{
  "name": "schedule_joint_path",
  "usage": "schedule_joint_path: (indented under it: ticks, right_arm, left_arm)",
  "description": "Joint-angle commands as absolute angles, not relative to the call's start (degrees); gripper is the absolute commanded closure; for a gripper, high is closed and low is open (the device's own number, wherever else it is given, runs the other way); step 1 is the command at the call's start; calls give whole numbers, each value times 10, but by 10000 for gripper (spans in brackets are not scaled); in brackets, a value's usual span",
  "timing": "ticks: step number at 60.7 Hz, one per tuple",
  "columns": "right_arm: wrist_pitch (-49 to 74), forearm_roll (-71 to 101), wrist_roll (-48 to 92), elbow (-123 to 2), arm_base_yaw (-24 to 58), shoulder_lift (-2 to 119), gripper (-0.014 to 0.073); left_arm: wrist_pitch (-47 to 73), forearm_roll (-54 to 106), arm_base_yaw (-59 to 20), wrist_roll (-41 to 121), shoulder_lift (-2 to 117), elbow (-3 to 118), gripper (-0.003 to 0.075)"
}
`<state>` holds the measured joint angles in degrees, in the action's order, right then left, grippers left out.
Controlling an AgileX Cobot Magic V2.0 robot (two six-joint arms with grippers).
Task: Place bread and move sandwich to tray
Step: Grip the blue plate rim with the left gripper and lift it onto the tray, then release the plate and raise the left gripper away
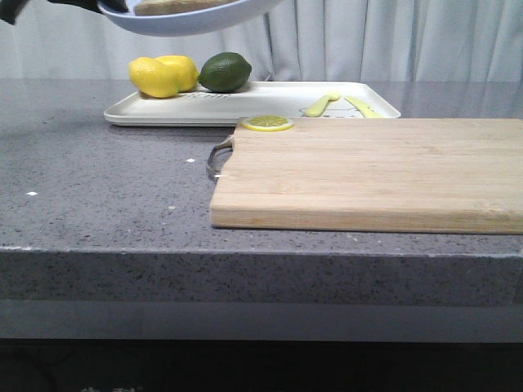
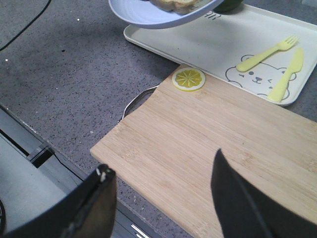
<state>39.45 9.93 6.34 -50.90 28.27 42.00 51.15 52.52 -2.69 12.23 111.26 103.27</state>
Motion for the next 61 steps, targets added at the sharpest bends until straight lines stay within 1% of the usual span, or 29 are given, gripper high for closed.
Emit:
schedule_joint_path:
  ticks: [1,9,14,36,42,49,50,53,57,61]
  right_arm:
    - [358,101,64,-522,281,416,151]
    - [358,101,64,-522,281,416,151]
    - [358,101,64,-522,281,416,151]
    - [358,101,64,-522,281,416,151]
    - [358,101,64,-522,281,416,151]
    - [358,101,64,-522,281,416,151]
    - [358,101,64,-522,281,416,151]
    - [358,101,64,-522,281,416,151]
    - [358,101,64,-522,281,416,151]
    - [358,101,64,-522,281,416,151]
  left_arm:
    - [492,532,-40,51,1115,1100,741]
    - [509,475,-45,-23,1171,1164,741]
    - [515,472,-45,-32,1193,1180,741]
    - [530,459,-45,-42,1230,1179,737]
    - [529,455,-45,-42,1230,1179,683]
    - [530,455,-45,-42,1230,1179,558]
    - [530,455,-45,-42,1230,1179,527]
    - [530,455,-44,-42,1230,1179,488]
    - [539,455,-42,-42,1230,1179,455]
    - [550,453,-41,-23,1227,1179,456]
